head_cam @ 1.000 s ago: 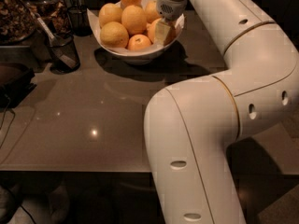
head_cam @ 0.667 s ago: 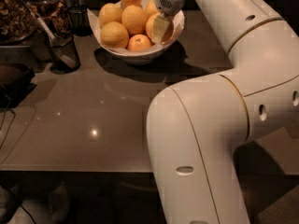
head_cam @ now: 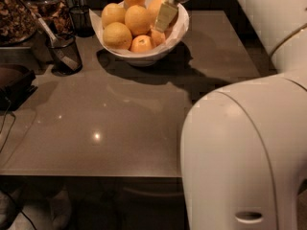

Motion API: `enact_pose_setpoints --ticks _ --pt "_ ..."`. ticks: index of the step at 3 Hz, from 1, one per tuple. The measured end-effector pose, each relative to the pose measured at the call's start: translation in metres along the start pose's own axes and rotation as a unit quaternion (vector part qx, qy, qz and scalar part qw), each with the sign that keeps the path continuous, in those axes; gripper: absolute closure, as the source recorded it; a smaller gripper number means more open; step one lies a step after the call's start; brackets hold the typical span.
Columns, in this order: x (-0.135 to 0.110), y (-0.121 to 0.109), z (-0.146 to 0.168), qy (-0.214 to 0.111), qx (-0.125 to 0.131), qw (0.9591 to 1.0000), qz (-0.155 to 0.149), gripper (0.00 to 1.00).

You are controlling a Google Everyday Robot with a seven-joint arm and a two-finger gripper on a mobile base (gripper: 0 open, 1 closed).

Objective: Pick orange from white bowl

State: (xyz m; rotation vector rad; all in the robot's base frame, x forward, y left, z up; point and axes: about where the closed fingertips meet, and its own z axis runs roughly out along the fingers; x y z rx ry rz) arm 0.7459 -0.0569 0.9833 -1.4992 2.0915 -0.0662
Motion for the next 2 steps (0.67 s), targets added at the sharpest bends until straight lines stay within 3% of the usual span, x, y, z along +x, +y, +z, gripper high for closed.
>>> enact_pose_setpoints --ticks 1,2 --pt "-0.0038 0.0007 -0.0077 -0.007 0.005 1.0000 -0.001 1.00" --pt "-0.0130 0.0077 -0.0162 -0.007 -0.006 1.0000 -0.002 1.00"
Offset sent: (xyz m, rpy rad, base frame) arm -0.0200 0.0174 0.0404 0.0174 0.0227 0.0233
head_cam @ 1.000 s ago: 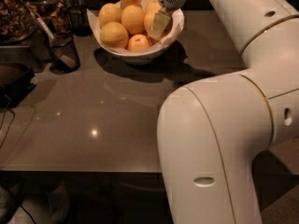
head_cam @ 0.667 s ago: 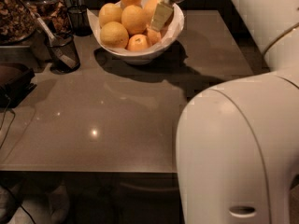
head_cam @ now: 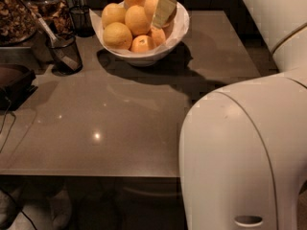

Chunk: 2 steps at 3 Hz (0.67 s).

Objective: Pick orange from white bowl

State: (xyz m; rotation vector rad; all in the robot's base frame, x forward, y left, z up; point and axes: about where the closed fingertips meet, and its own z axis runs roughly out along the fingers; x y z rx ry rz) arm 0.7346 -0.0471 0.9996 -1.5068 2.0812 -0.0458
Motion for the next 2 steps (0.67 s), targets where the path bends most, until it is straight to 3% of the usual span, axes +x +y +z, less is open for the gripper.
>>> enact_pose_setpoints --ticks 2 --pt "-0.017 0.052 -0.044 -0.071 -0.062 0.9955 0.009 1.00"
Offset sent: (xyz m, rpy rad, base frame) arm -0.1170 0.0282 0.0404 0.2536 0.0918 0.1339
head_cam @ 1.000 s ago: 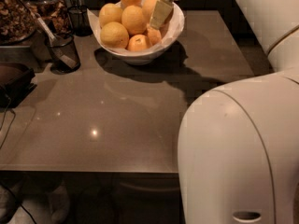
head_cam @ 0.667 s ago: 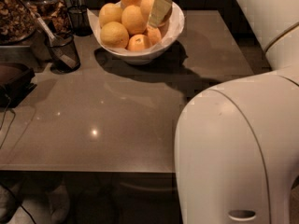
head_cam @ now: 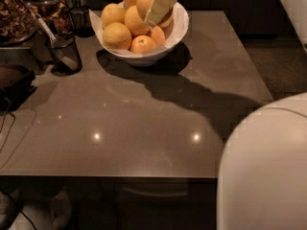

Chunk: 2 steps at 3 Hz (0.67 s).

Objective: Pick orange from white bowl

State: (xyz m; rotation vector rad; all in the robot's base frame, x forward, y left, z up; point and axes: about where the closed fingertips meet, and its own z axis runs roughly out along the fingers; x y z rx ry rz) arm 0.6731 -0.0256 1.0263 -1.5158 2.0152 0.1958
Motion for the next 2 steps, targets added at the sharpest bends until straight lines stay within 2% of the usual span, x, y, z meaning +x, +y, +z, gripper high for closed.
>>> enact_pose_setpoints --ticks 1,2 --pt "-0.004 0.032 -0.020 -0.026 -0.017 0.9995 -0.001 1.00" --pt "-0.005 0.087 -0.042 -0.050 -0.053 0.9973 -0.010 1.00"
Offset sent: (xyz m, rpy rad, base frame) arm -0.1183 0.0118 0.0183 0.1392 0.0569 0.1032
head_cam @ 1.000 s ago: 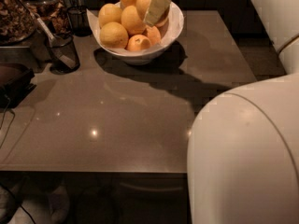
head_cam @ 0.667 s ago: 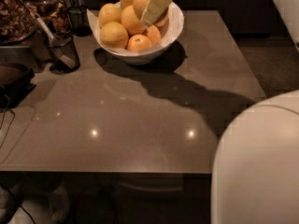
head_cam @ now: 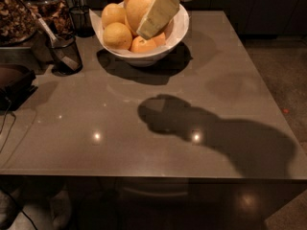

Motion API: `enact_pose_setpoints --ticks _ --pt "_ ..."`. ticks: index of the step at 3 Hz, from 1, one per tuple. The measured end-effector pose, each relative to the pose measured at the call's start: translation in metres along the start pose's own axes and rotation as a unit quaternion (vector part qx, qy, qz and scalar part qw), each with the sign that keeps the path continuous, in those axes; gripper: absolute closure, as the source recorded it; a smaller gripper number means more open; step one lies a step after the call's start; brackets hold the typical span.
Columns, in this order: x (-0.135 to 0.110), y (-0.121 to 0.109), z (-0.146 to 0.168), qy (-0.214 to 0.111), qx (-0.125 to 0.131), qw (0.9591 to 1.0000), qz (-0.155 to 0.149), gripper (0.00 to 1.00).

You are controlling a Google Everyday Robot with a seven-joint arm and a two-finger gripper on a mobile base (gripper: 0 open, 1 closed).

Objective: Pick orange from white bowl

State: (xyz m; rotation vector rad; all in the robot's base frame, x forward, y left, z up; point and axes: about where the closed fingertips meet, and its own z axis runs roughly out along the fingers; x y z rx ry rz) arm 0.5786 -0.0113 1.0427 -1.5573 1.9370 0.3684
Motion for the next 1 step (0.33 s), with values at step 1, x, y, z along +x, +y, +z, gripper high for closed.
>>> enact_pose_setpoints --ticks 1 --pt "0.0001 0.0010 0.0003 0.000 -0.001 1.0000 0.000 1.00"
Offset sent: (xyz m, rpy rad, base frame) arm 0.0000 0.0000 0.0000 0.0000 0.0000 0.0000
